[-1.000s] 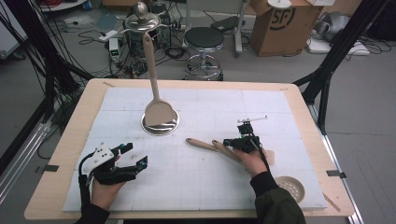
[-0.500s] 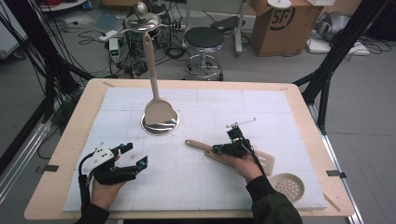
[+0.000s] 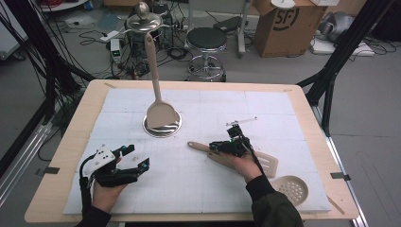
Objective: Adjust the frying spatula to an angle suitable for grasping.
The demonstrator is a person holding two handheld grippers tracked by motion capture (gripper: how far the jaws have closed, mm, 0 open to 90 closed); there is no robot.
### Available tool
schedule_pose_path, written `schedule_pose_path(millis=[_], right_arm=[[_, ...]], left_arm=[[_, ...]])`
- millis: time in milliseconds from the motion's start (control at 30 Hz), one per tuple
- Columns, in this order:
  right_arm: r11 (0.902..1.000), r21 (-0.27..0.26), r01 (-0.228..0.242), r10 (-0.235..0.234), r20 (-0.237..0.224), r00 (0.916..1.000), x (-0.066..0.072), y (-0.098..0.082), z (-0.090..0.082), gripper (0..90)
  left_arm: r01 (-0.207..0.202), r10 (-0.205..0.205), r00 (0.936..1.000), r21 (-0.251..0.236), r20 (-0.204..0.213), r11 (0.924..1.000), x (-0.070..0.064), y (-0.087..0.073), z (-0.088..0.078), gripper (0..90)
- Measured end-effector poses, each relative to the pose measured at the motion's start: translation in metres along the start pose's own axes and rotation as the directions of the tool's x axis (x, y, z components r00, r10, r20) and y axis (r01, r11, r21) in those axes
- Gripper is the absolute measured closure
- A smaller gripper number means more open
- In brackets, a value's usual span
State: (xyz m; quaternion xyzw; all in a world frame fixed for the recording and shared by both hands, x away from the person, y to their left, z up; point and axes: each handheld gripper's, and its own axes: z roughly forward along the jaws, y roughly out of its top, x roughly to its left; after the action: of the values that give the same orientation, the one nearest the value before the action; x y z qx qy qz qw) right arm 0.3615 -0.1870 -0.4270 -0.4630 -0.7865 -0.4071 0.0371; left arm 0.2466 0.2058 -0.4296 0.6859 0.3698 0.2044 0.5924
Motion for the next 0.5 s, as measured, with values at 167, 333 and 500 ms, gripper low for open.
schedule_pose_path(millis=[167, 333, 500], right_arm=[[0.9999, 0.001, 0.012, -0.012, -0.011, 0.9999, 0.002, 0.003, 0.004, 65.0], [0.9997, 0.004, 0.025, -0.025, -0.011, 0.9996, 0.004, 0.006, 0.007, 58.2], [0.9986, 0.021, 0.049, -0.048, -0.016, 0.9987, 0.009, 0.012, 0.009, 49.0]], left_arm=[[-0.001, 0.001, 1.0, 0.0, -0.001, 1.0, 0.0, 0.0, 0.0, 20.0], [-0.001, 0.001, 1.0, 0.0, 0.0, 1.0, 0.0, 0.0, 0.0, 20.0], [-0.001, 0.001, 1.0, 0.003, -0.002, 1.0, 0.0, 0.0, -0.001, 20.0]])
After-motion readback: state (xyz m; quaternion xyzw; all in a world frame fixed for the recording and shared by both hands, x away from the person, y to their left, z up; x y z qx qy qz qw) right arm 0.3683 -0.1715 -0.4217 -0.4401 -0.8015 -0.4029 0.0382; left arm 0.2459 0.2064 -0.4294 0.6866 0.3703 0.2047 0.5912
